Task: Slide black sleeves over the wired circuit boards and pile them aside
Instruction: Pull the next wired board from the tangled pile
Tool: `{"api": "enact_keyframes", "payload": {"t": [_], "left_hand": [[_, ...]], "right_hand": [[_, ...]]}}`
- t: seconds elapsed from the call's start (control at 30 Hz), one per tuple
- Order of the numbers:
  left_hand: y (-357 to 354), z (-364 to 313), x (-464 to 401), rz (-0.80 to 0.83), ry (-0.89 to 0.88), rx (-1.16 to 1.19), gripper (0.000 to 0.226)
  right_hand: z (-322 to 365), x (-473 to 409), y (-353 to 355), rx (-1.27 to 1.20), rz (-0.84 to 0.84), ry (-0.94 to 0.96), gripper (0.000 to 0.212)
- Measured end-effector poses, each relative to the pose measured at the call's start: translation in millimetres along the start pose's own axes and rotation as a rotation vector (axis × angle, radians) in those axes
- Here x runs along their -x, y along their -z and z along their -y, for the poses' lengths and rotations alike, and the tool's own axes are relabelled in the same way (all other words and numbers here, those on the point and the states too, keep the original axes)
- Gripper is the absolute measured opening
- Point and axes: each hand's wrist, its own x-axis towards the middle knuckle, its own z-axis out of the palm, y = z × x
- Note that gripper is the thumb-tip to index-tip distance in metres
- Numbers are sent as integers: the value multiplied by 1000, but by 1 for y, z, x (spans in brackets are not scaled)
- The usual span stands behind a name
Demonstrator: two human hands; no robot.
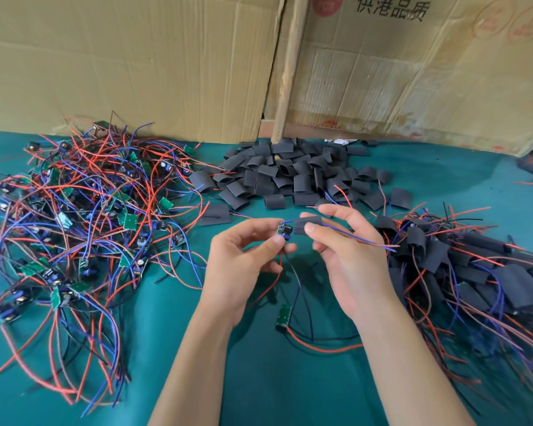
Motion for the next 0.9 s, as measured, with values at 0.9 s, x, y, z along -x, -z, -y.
{"api": "enact_keyframes", "payload": {"t": [0.9], "left_hand": [[8,-1,-5,135,186,226,28]], "right_hand": [[-2,4,-4,-88,258,-72,27]]}}
